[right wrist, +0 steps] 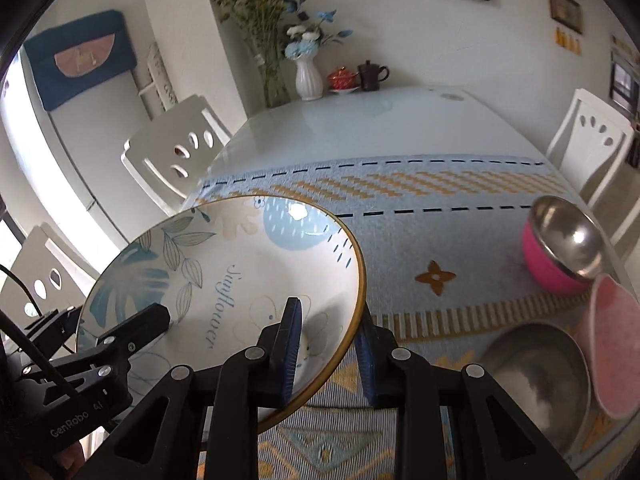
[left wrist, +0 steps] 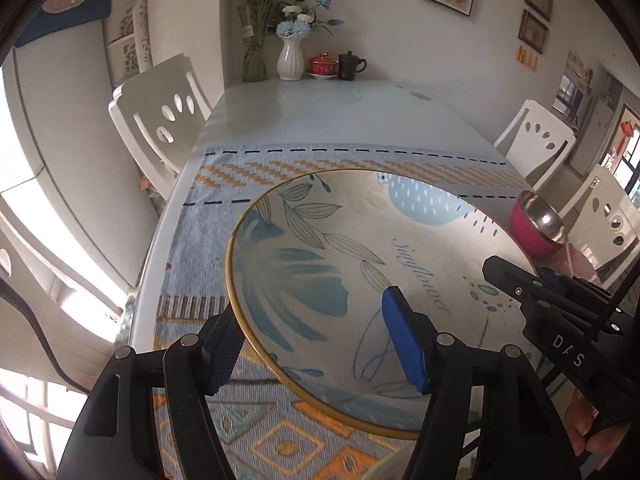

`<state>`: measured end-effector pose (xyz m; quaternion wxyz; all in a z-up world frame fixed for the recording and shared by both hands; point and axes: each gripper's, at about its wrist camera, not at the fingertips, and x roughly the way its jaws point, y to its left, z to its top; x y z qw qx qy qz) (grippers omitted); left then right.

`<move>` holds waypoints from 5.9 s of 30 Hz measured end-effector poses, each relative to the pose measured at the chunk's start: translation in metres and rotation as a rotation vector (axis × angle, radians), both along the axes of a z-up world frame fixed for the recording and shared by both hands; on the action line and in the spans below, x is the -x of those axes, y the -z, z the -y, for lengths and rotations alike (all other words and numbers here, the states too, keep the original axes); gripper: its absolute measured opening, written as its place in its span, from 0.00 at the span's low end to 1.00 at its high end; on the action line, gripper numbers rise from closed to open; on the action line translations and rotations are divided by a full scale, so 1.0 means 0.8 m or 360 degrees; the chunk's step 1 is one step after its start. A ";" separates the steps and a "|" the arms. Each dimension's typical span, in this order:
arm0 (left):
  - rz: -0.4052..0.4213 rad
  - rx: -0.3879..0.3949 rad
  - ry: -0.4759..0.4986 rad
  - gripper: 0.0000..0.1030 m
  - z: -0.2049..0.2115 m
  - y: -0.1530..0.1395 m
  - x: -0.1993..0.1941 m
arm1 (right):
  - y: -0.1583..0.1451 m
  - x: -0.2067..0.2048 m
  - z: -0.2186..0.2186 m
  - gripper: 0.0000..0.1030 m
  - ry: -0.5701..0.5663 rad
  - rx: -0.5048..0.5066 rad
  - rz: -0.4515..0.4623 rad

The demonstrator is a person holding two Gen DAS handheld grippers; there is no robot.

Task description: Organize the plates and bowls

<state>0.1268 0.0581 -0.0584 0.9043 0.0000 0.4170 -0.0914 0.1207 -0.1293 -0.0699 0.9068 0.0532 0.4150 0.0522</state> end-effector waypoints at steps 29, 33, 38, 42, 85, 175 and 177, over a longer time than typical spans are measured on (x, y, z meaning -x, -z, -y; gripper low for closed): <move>-0.0088 -0.0003 0.0166 0.61 0.035 0.025 0.210 | 0.003 0.248 0.035 0.24 0.0249 0.0001 -0.0091; -0.0090 -0.0083 0.0146 0.61 0.045 0.033 0.219 | 0.013 0.260 0.038 0.24 0.0203 0.0007 -0.0132; -0.0137 -0.0094 0.0087 0.61 0.046 0.044 0.226 | 0.032 0.265 0.043 0.24 0.0176 -0.0030 -0.0196; -0.0208 -0.0074 0.0033 0.61 0.041 0.055 0.232 | 0.039 0.273 0.040 0.24 0.0139 -0.0014 -0.0225; -0.0405 0.0115 -0.0076 0.72 -0.018 0.026 0.207 | 0.112 0.181 0.178 1.00 0.0265 0.0274 -0.0197; -0.0404 0.0218 -0.0229 0.72 0.129 -0.010 0.162 | 0.110 0.180 0.181 1.00 0.0250 0.0265 -0.0199; -0.0372 0.0193 -0.0209 0.72 0.129 -0.013 0.153 | 0.110 0.181 0.179 1.00 0.0249 0.0264 -0.0200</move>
